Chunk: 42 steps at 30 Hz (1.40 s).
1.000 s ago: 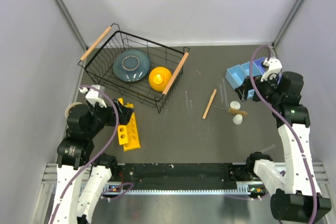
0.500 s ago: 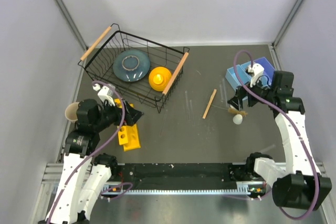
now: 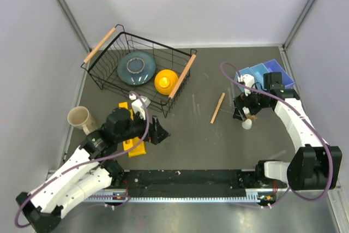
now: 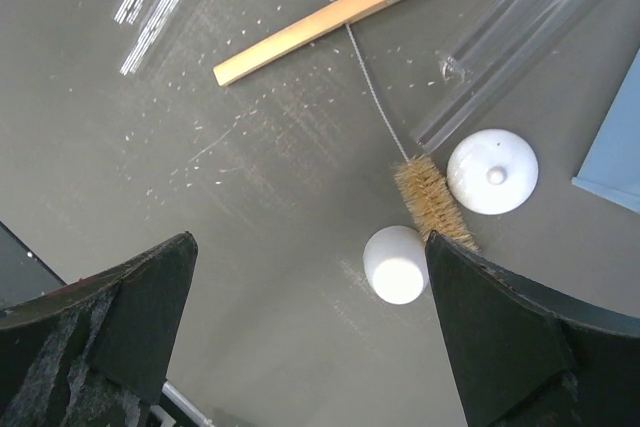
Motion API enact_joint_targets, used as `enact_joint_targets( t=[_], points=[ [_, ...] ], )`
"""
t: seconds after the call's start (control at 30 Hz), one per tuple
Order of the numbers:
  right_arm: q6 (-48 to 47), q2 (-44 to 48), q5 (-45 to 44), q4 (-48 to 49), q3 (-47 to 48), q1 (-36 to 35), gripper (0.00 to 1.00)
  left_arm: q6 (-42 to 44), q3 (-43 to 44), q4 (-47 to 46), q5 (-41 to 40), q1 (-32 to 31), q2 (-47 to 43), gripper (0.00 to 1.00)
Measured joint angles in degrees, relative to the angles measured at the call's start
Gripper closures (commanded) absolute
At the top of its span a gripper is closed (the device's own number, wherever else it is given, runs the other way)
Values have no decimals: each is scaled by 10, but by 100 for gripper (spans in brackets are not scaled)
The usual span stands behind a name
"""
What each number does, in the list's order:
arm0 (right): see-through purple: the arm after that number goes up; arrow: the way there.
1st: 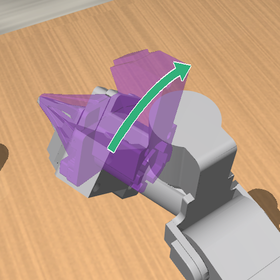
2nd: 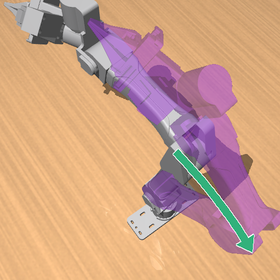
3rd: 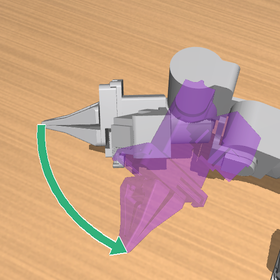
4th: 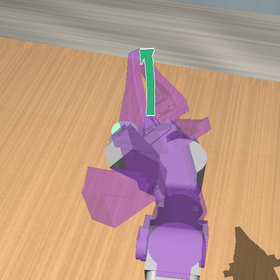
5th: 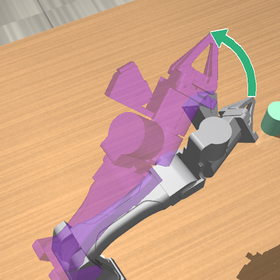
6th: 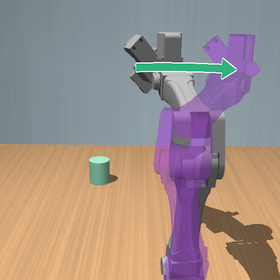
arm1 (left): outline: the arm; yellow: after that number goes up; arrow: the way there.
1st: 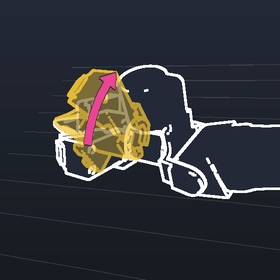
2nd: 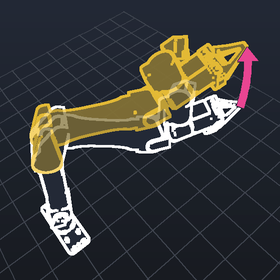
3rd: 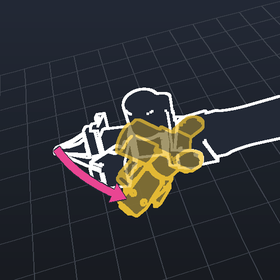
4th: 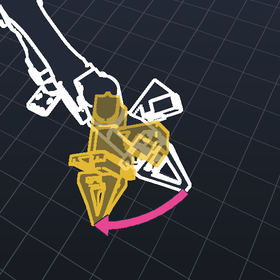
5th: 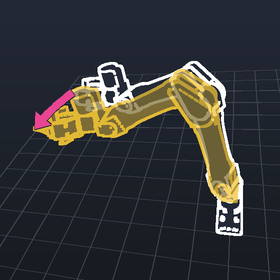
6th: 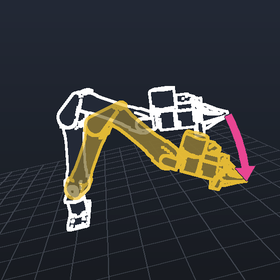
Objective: Organize the chemistry lab equipment
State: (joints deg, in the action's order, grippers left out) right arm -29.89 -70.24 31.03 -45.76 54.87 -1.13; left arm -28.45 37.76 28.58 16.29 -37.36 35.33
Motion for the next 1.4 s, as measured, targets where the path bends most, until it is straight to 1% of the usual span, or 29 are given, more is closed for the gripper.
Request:
enact_joint_targets(
  t=[0.07, 0.27, 0.5, 0.67, 0.77, 0.83, 0.9, 0.97, 1.07, 1.1, 1.17, 1.23, 1.33, 1.4],
  points=[
    [-4, -7, -4, -5, 0, -3, 1, -2, 5, -8, -26, -33, 26, 1],
    [0, -16, -2, -6, 0, -17, 1, -17, 16, -39, -76, -98, 92, 1],
    [16, -16, 16, -3, 0, -19, 1, -34, 58, -50, -162, -190, 178, 3],
    [20, -7, 16, 6, -2, -19, 1, -42, 80, -38, -223, -229, 251, 4],
    [12, 8, 7, 10, -13, -19, 1, -45, 87, -24, -238, -237, 284, 6],
    [-13, 16, -2, -2, -15, -15, 1, -45, 92, -14, -241, -238, 301, 6],
    [-54, 21, -2, -28, -15, 5, 1, -45, 93, -10, -243, -238, 306, 5],
    [-108, 21, -6, -73, -8, 52, 1, -45, 93, -6, -243, -239, 305, 5],
    [-212, 15, -22, -147, 23, 135, 2, -43, 93, -4, -248, -239, 302, 4],
    [-264, 14, -36, -173, 35, 167, 2, -41, 93, -4, -249, -239, 301, 4],
    [-349, 19, -64, -205, 39, 207, 2, -35, 93, -4, -250, -239, 301, 4],
    [-438, 27, -97, -225, 26, 237, 2, -30, 93, -3, -251, -239, 301, 4],
    [-595, 54, -152, -230, -34, 291, 3, -28, 98, -2, -251, -239, 302, 4],
    [-681, 59, -181, -238, -64, 332, 3, -27, 103, -3, -249, -239, 303, 4]
  ],
)
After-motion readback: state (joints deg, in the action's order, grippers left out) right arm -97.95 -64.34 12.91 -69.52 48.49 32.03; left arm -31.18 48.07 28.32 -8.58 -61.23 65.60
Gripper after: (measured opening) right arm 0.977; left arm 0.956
